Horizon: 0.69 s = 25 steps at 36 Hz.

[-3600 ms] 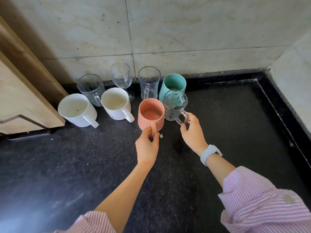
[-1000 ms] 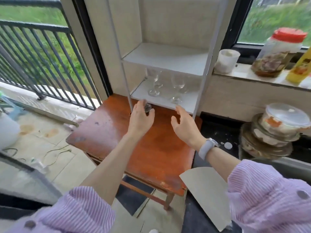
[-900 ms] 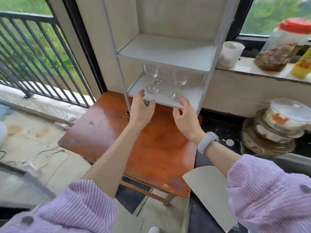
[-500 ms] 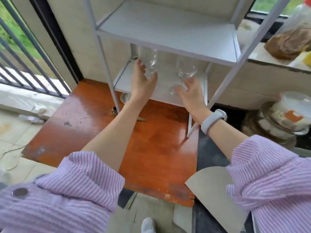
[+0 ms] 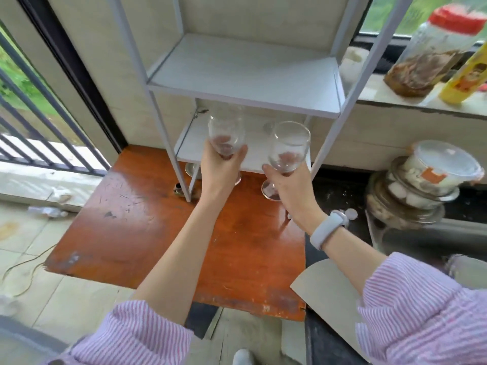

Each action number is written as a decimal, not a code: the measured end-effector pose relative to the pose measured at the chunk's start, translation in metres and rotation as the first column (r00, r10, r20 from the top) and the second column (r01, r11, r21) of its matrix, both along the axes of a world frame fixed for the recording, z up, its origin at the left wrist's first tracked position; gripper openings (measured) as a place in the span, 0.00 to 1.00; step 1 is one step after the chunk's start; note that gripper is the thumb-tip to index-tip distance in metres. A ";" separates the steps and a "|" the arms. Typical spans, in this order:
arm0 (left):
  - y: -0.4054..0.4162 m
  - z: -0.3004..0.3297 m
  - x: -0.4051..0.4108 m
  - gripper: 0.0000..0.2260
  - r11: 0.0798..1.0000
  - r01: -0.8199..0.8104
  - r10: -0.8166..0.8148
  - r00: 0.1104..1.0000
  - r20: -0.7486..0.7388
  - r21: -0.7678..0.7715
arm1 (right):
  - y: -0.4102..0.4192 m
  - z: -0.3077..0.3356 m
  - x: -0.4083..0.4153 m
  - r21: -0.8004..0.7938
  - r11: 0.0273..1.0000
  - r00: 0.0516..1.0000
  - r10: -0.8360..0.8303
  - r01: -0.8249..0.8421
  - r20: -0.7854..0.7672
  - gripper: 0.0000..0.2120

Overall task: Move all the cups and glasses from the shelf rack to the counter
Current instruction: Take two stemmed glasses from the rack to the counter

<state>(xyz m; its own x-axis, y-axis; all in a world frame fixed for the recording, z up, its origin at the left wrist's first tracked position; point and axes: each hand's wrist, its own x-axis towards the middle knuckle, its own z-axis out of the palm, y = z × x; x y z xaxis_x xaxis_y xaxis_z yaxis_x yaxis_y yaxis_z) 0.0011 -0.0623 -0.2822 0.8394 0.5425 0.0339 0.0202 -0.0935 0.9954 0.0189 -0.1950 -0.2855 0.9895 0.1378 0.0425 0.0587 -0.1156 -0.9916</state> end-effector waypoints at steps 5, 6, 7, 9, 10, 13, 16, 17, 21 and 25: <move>-0.028 0.000 -0.045 0.13 0.996 0.024 -0.026 0.999 0.028 0.089 | -0.039 -0.004 -0.049 -0.014 0.999 0.999 0.050 -0.050 0.015 0.11; -0.036 -0.002 -0.054 0.12 0.993 0.038 -0.042 0.999 0.029 0.114 | -0.049 -0.005 -0.058 -0.012 0.999 0.999 0.034 -0.034 0.038 0.12; -0.045 -0.004 -0.063 0.12 0.990 0.053 -0.056 0.998 0.018 0.127 | -0.060 -0.006 -0.067 -0.020 1.000 0.998 0.016 -0.015 0.054 0.13; -0.067 -0.009 -0.079 0.12 0.986 0.097 -0.096 0.995 -0.014 0.136 | -0.086 -0.008 -0.085 -0.016 0.999 0.999 -0.033 0.034 0.040 0.13; -0.080 -0.011 -0.087 0.12 0.980 0.128 -0.126 0.992 -0.021 0.149 | -0.100 -0.009 -0.093 -0.007 0.998 0.998 -0.061 0.061 0.029 0.13; -0.125 -0.015 -0.106 0.11 0.955 0.230 -0.227 0.973 -0.040 0.185 | -0.147 -0.013 -0.119 0.010 0.984 0.984 -0.176 0.176 0.005 0.14; -0.178 -0.013 -0.118 0.12 0.912 0.354 -0.341 0.935 -0.095 0.207 | -0.201 -0.015 -0.148 -0.011 0.955 0.955 -0.295 0.295 0.001 0.13; -0.198 -0.011 -0.120 0.12 0.896 0.390 -0.379 0.921 -0.094 0.212 | -0.221 -0.015 -0.157 -0.010 0.943 0.943 -0.334 0.334 -0.007 0.13; -0.284 -0.001 -0.135 0.12 0.813 0.531 -0.531 0.844 -0.070 0.239 | -0.305 -0.012 -0.199 -0.020 0.875 0.875 -0.484 0.484 0.006 0.12; -0.379 0.007 -0.161 0.12 0.705 0.668 -0.674 0.736 -0.072 0.238 | -0.390 -0.004 -0.250 -0.037 0.769 0.770 -0.638 0.638 0.021 0.13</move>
